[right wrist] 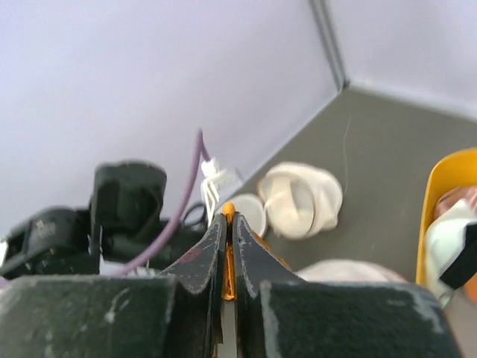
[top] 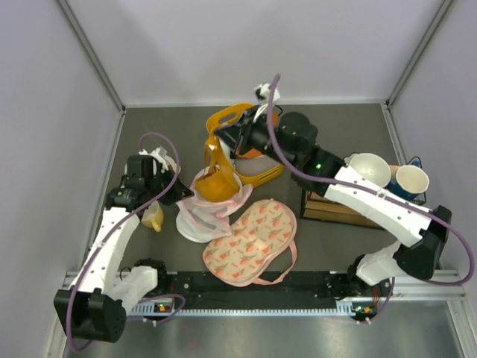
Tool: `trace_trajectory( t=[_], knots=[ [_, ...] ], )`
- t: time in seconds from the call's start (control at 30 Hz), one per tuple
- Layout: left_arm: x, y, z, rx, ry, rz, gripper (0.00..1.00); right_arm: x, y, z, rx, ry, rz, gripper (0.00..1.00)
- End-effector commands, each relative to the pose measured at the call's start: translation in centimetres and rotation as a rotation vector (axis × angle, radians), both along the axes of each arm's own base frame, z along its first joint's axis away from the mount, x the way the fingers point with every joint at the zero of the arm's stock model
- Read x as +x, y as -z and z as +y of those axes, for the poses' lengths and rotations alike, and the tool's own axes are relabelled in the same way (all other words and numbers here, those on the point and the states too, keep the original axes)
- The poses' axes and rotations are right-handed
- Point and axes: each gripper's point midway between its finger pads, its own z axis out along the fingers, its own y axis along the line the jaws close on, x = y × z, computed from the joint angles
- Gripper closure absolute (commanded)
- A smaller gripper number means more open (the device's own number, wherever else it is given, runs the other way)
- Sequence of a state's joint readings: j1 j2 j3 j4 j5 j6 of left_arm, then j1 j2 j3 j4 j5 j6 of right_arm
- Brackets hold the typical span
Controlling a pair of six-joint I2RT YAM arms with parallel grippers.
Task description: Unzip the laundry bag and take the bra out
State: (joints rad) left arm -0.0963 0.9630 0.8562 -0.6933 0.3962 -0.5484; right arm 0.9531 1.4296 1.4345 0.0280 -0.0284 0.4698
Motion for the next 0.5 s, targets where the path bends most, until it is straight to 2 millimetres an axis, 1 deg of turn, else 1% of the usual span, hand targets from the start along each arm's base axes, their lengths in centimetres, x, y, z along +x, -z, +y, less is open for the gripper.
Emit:
trace_trajectory(
  t=[0.0,0.03,0.1,0.13,0.2,0.23,0.27,0.3,0.33,0.37,0.4,0.47],
  knots=[
    [0.9,-0.3,0.0,-0.009,0.000,-0.041,1.00,1.0,-10.2,-4.1,0.168,0.089,-0.182,1.00],
    [0.9,-0.1,0.0,-0.007,-0.002,-0.037,1.00,1.6,-11.3,-5.0,0.187,0.135,-0.196,1.00],
    [0.9,0.1,0.0,-0.006,-0.001,-0.033,1.00,2.3,-12.1,-5.5,0.200,0.163,-0.205,1.00],
    [0.9,0.2,0.0,-0.007,0.000,-0.031,1.00,2.9,-13.3,-6.3,0.221,0.188,-0.220,1.00],
    [0.9,0.4,0.0,-0.004,0.004,-0.024,1.00,4.1,-13.4,-6.3,0.220,0.213,-0.222,1.00],
    [0.9,0.3,0.1,-0.002,0.002,-0.024,1.00,4.8,-14.3,-6.8,0.230,0.228,-0.232,1.00],
    [1.0,0.3,0.1,-0.001,0.001,-0.023,1.00,5.4,-14.3,-6.8,0.230,0.238,-0.228,1.00],
    [0.9,0.3,0.1,0.000,0.001,-0.019,1.00,6.4,-13.8,-6.4,0.216,0.245,-0.219,1.00],
    [0.9,0.0,0.2,0.003,-0.001,-0.023,1.00,6.8,-14.3,-6.7,0.219,0.260,-0.222,1.00],
    [0.9,-0.3,0.3,0.003,-0.006,-0.031,1.00,7.6,-14.0,-7.1,0.209,0.283,-0.216,1.00],
    [0.8,-0.5,0.3,0.003,-0.006,-0.031,1.00,8.5,-13.1,-7.0,0.189,0.301,-0.209,1.00],
    [0.9,-2.0,0.5,0.004,-0.016,-0.074,1.00,10.2,-11.7,-7.7,0.163,0.346,-0.188,1.00]
  ],
)
